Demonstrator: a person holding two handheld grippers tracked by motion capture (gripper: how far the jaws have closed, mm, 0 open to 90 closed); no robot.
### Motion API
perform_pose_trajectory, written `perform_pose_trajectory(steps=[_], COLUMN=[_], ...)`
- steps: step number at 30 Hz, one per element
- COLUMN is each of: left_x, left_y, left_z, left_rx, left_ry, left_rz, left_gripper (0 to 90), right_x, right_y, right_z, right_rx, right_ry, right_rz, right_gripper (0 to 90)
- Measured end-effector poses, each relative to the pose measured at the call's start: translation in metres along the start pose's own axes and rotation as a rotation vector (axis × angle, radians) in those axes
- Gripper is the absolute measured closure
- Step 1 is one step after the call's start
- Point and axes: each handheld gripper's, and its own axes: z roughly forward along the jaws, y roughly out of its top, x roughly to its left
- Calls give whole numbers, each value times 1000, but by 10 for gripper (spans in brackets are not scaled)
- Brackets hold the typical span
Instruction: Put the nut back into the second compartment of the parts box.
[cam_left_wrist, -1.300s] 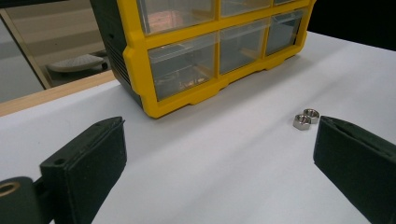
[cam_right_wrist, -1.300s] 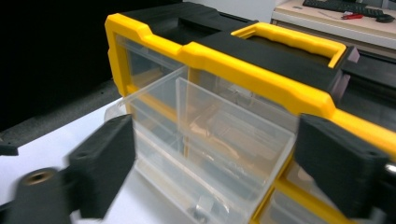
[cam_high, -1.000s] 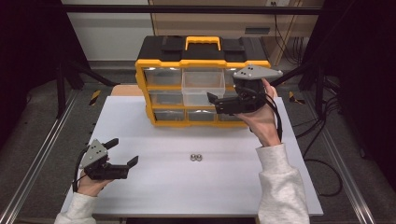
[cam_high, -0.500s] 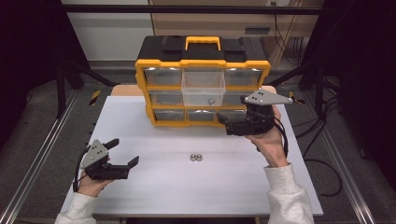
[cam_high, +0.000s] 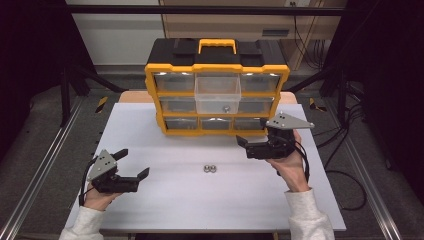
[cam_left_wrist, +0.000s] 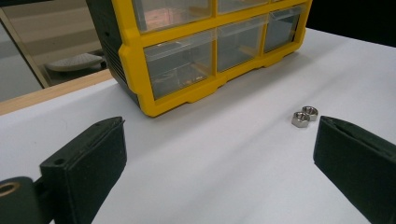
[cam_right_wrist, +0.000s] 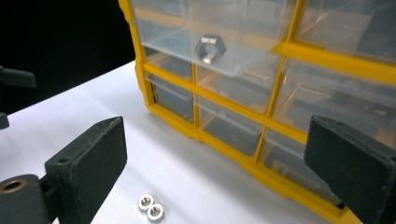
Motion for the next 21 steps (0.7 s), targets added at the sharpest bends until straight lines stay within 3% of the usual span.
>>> perform_pose_trajectory(steps=[21], left_x=[0], left_y=[0], left_z=[0], left_rx=[0], left_ry=[-1], left_rz=[1], left_gripper=[20], right_x=[18], right_y=[-43], right_z=[35], right_rx=[59], right_ry=[64], right_rz=[26], right_gripper=[88])
